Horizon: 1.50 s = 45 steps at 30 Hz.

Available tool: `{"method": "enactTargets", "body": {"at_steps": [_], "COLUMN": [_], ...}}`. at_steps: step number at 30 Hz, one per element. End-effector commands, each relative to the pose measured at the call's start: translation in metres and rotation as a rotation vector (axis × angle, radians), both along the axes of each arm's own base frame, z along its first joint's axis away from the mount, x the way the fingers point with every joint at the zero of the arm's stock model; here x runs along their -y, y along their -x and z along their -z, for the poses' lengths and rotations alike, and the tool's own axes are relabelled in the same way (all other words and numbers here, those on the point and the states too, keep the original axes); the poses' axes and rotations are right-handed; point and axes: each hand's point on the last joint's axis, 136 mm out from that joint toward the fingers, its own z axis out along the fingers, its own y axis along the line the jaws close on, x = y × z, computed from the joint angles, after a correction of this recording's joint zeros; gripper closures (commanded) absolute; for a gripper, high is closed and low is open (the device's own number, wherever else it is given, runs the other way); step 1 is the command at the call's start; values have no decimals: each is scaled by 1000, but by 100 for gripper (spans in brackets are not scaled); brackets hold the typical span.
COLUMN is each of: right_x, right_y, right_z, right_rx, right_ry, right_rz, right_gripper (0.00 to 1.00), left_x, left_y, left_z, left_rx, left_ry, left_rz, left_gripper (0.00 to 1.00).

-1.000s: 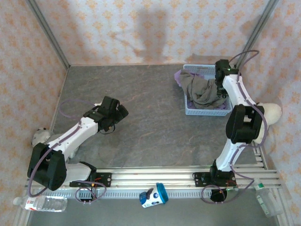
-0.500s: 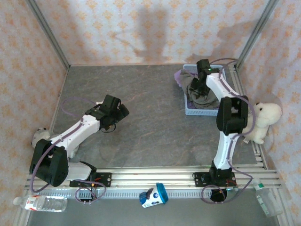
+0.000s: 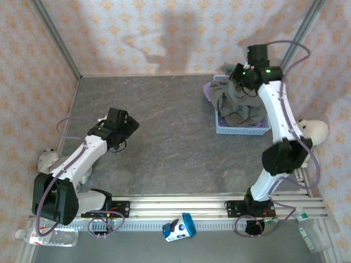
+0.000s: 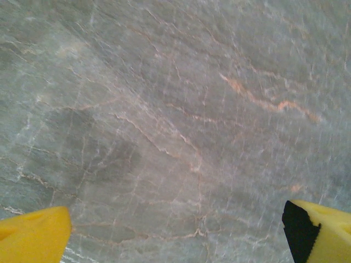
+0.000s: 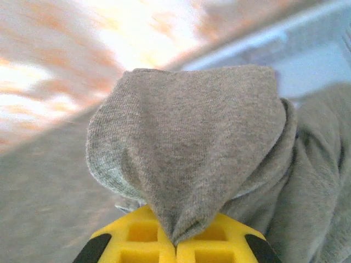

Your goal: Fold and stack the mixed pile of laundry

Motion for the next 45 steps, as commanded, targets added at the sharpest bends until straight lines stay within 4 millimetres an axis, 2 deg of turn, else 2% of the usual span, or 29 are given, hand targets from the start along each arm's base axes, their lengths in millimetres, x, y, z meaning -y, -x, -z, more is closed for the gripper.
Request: {"method": "enactTargets", "body": {"at_steps": [1, 3, 5, 8, 10, 12, 14, 16, 18, 21, 23, 26, 27, 29, 31, 32, 33, 34, 37, 38, 42, 45], "right_x": [-43, -66, -97, -153, -187, -211, -225, -235, -241, -251, -257, -259, -256, -248, -233, -227, -216, -209, -198, -196, -176, -149], "right_y": [34, 48, 60, 84, 105, 126, 144, 150, 145, 128, 109, 65, 45, 18, -2, -7, -10, -8, 5, 9, 28, 35], "right_z": [-77, -101, -117, -138, -165, -198, -229, -246, -248, -236, -216, -143, -100, -28, 46, 69, 102, 126, 169, 177, 216, 243], "right_rx": [163, 209, 235, 254, 293, 359, 430, 470, 467, 439, 411, 292, 222, 116, -1, -39, -102, -153, -259, -274, -337, -397], "right_ry": [-121, -170, -236, -342, -425, -496, -539, -590, -622, -635, -594, -439, -352, -207, -74, -35, 34, 89, 146, 148, 189, 258], "right_rz": [-173, -242, -329, -502, -628, -736, -807, -836, -837, -813, -778, -646, -571, -480, -400, -378, -340, -327, -325, -325, -283, -227], "right_gripper": [100, 100, 100, 100, 100, 100, 100, 100, 100, 100, 100, 100, 100, 98, 81, 72, 62, 59, 54, 54, 52, 52], "left_x": [0, 0, -1, -5, -8, -11, -16, -23, -29, -39, -44, -51, -53, -56, -58, -59, -59, -60, -56, -53, -29, -8], "left_y": [-8, -9, -8, -3, 2, 7, 12, 18, 23, 30, 36, 41, 43, 47, 52, 55, 57, 59, 62, 61, 56, 57], "left_z": [-15, -18, -19, -14, -10, -8, -6, -5, -5, -6, -5, -5, -5, -4, -2, 0, 2, 3, 10, 13, 32, 44], "left_rx": [35, 42, 43, 38, 30, 30, 26, 28, 33, 41, 37, 36, 37, 32, 16, 4, -7, -18, -41, -43, -65, -99], "left_ry": [39, 37, 34, 27, 26, 22, 17, 7, -3, -22, -30, -42, -49, -67, -85, -94, -102, -108, -101, -87, 32, 83], "left_rz": [-24, -16, -17, -29, -40, -52, -68, -92, -115, -142, -154, -173, -175, -177, -171, -168, -162, -156, -128, -118, -60, 6], "left_gripper": [0, 0, 0, 0, 0, 0, 0, 0, 0, 0, 0, 0, 0, 0, 0, 0, 0, 0, 0, 0, 2, 4]}}
